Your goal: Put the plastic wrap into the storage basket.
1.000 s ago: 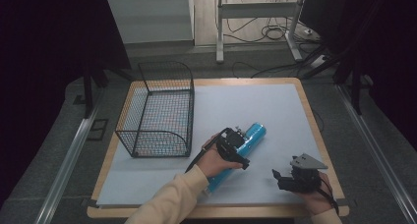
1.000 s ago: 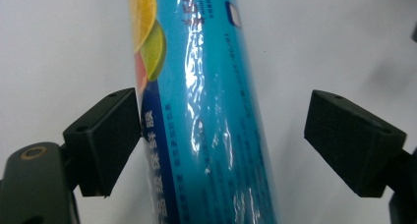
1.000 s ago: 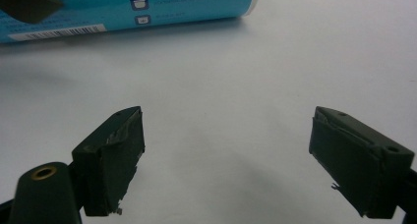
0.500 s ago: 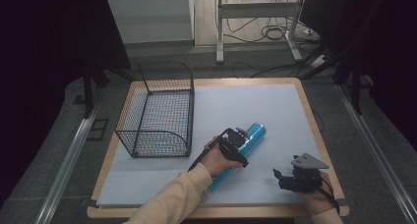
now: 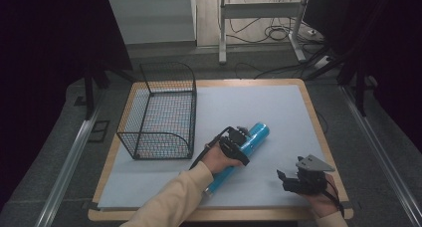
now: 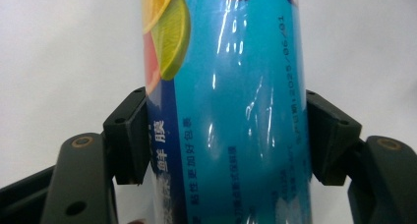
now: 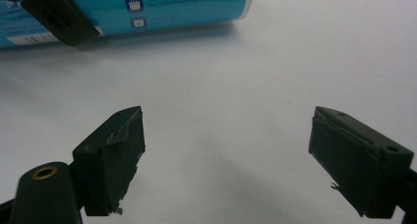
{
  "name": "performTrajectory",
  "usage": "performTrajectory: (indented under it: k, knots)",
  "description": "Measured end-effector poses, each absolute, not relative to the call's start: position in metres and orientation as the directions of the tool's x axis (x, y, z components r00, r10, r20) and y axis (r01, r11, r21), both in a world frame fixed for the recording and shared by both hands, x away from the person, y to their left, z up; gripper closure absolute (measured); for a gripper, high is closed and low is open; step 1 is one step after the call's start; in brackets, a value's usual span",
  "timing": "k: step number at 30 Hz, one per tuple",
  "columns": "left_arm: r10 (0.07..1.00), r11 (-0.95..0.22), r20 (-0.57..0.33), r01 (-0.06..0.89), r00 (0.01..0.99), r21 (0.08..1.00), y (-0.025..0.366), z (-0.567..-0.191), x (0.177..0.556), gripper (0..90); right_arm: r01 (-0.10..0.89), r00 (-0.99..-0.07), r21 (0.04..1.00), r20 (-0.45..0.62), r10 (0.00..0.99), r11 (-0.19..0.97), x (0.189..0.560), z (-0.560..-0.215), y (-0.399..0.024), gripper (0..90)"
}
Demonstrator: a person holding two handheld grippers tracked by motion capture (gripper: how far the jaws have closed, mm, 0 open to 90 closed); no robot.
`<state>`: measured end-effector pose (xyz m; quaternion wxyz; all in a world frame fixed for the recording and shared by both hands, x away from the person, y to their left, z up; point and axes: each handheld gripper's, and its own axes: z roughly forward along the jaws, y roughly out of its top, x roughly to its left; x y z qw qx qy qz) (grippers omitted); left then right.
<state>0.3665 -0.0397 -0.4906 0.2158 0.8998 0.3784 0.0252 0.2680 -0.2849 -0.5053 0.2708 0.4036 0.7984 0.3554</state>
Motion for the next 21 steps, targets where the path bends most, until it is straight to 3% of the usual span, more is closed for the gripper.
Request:
performTrajectory:
  k: [21]
  knots:
    - [0.630, -0.650, -0.077, 0.579, 0.773, 0.492, -0.021, -0.430, 0.362, 31.6, 0.450, -0.525, 0.787, -0.149, 0.838, 0.422, 0.268, -0.505, -0.285, 14.3]
